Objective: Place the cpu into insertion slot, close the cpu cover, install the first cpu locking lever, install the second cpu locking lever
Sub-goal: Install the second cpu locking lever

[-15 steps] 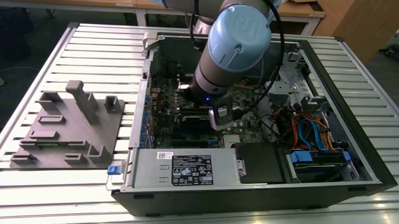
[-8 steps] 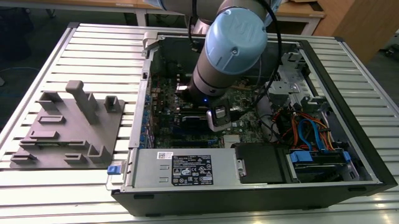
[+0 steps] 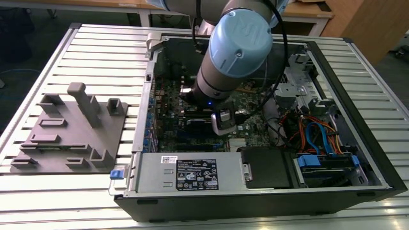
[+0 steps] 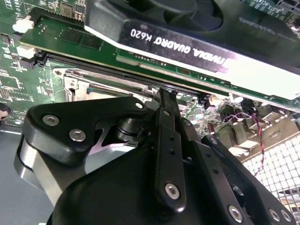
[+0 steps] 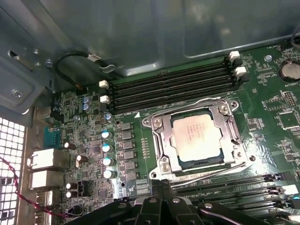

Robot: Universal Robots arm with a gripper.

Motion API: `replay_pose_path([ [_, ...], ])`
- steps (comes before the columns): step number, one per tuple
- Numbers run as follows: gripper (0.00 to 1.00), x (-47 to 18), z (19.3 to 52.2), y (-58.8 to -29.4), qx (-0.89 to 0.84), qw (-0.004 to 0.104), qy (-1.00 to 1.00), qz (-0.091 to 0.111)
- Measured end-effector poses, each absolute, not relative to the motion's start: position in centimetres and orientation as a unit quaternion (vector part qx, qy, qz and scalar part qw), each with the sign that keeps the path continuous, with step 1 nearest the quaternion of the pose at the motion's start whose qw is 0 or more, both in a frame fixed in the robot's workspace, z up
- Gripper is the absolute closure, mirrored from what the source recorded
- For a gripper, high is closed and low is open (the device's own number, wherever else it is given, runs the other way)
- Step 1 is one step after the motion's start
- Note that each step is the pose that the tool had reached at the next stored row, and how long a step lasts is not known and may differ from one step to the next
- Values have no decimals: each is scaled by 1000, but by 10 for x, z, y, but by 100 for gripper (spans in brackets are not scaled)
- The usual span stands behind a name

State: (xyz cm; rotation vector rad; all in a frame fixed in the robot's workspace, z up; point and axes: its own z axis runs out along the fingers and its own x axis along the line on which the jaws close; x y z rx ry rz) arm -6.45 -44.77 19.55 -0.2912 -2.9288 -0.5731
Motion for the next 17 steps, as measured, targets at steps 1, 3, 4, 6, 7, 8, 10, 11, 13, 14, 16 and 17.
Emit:
replay_pose_path([
  [1, 90, -65, 195, -448, -97, 71, -974, -191],
  [3, 90, -65, 194, -448, -97, 71, -974, -191],
  [4, 90, -66, 194, -447, -97, 71, -974, -191],
  [6, 90, -66, 194, -447, -97, 71, -974, -191],
  [7, 90, -66, 193, -446, -97, 71, -974, -191],
  [8, 90, -67, 193, -446, -97, 70, -974, -191],
  [10, 90, -68, 192, -445, -96, 70, -974, -191],
  [11, 90, -68, 192, -445, -96, 70, -974, -191],
  [13, 90, -69, 191, -445, -96, 69, -974, -192],
  [14, 90, -69, 190, -445, -96, 69, -974, -192],
  [16, 90, -69, 189, -444, -96, 68, -974, -192],
  [17, 90, -69, 189, -444, -96, 68, -974, -192],
])
